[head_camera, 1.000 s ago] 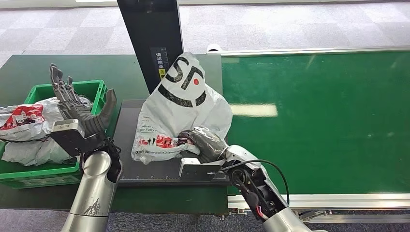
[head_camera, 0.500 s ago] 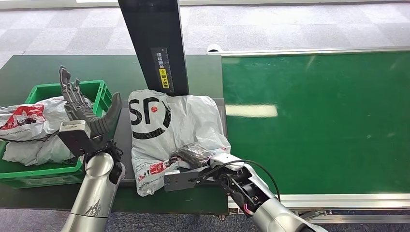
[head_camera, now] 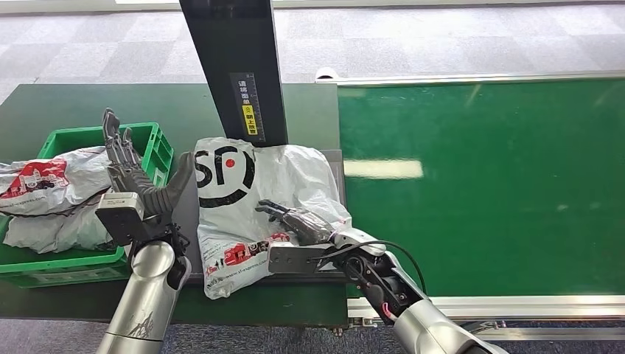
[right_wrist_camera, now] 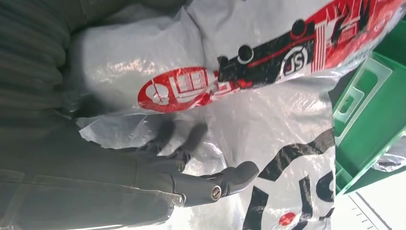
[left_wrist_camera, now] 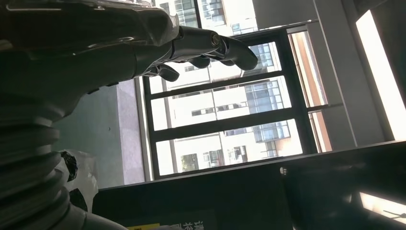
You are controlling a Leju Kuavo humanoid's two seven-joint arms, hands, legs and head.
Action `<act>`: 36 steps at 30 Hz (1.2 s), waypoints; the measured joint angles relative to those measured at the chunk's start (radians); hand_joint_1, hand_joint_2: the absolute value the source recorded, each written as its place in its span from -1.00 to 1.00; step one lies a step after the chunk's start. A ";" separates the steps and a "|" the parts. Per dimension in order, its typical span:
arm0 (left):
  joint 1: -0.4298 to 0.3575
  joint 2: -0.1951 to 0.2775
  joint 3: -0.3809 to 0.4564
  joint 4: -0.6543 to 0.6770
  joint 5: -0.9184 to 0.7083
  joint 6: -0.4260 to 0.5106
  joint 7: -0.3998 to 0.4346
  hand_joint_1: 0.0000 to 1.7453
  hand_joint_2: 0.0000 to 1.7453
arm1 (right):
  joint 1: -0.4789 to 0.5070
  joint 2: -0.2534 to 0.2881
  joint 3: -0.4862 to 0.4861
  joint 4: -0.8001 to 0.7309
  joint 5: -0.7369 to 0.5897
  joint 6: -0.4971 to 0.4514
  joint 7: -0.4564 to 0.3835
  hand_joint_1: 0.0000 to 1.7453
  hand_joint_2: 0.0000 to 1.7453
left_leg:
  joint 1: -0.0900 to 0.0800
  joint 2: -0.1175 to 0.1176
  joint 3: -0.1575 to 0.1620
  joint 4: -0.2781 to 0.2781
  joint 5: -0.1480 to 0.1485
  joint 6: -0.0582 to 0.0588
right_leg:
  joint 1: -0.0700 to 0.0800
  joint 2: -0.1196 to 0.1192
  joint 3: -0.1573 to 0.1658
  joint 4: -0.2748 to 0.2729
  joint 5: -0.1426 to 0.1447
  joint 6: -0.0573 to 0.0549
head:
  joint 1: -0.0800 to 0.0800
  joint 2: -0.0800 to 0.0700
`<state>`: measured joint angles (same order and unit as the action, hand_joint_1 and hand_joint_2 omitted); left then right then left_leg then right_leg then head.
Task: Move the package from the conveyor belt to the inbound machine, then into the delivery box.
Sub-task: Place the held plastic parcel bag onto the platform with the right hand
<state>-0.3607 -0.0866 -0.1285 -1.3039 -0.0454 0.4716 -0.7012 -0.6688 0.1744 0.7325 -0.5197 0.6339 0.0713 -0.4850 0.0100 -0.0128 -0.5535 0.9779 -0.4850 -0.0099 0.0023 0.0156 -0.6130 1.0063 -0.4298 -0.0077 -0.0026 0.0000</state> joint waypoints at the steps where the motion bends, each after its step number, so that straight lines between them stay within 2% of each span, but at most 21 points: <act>1: 0.001 0.001 0.000 0.000 0.000 -0.002 0.000 -1.00 1.00 | 0.001 0.000 -0.007 -0.001 -0.012 -0.001 -0.003 -1.00 1.00 | 0.000 0.000 0.000 0.000 0.000 0.000 | 0.000 0.000 0.000 0.000 0.000 0.000 | 0.000 0.000; 5: 0.008 0.006 -0.002 0.002 0.000 -0.034 0.000 -1.00 1.00 | 0.002 -0.007 -0.055 -0.013 -0.088 0.001 -0.018 -1.00 1.00 | 0.000 0.000 0.000 0.000 0.000 0.000 | 0.000 0.000 0.000 0.000 0.000 0.000 | 0.000 0.000; 12: 0.011 0.020 -0.019 0.031 -0.008 -0.117 0.000 -1.00 1.00 | 0.002 -0.024 -0.170 -0.054 -0.230 0.058 -0.026 -1.00 1.00 | 0.000 0.000 0.000 0.000 0.000 0.000 | 0.000 0.000 0.000 0.000 0.000 0.000 | 0.000 0.000; 19: 0.011 0.025 -0.028 0.055 -0.008 -0.126 0.000 -1.00 1.00 | 0.007 -0.032 -0.216 -0.080 -0.242 0.064 -0.029 -1.00 1.00 | 0.000 0.000 0.000 0.000 0.000 0.000 | 0.000 0.000 0.000 0.000 0.000 0.000 | 0.000 0.000; 32: 0.010 0.027 -0.031 0.063 -0.009 -0.126 0.000 -1.00 1.00 | 0.012 -0.036 -0.225 -0.091 -0.243 0.064 -0.029 -1.00 1.00 | 0.000 0.000 0.000 0.000 0.000 0.000 | 0.000 0.000 0.000 0.000 0.000 0.000 | 0.000 0.000; 35: 0.010 0.028 -0.033 0.063 -0.023 -0.133 0.004 -1.00 1.00 | 0.015 -0.036 -0.229 -0.095 -0.255 0.040 -0.023 -1.00 -0.50 | 0.000 0.000 0.000 0.000 0.000 0.000 | 0.000 0.000 0.000 0.000 0.000 0.000 | 0.000 0.000; 36: 0.010 0.029 -0.035 0.064 -0.032 -0.141 0.009 -1.00 1.00 | 0.017 -0.036 -0.234 -0.099 -0.265 0.027 -0.019 -1.00 -0.50 | 0.000 0.000 0.000 0.000 0.000 0.000 | 0.000 0.000 0.000 0.000 0.000 0.000 | 0.000 0.000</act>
<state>-0.3503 -0.0581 -0.1633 -1.2395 -0.0776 0.3307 -0.6917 -0.6517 0.1384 0.4989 -0.6183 0.3686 0.0983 -0.5038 0.0101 -0.0128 -0.5535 0.9779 -0.4850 -0.0099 0.0023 0.0155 -0.6131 1.0063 -0.4298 -0.0077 -0.0027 0.0000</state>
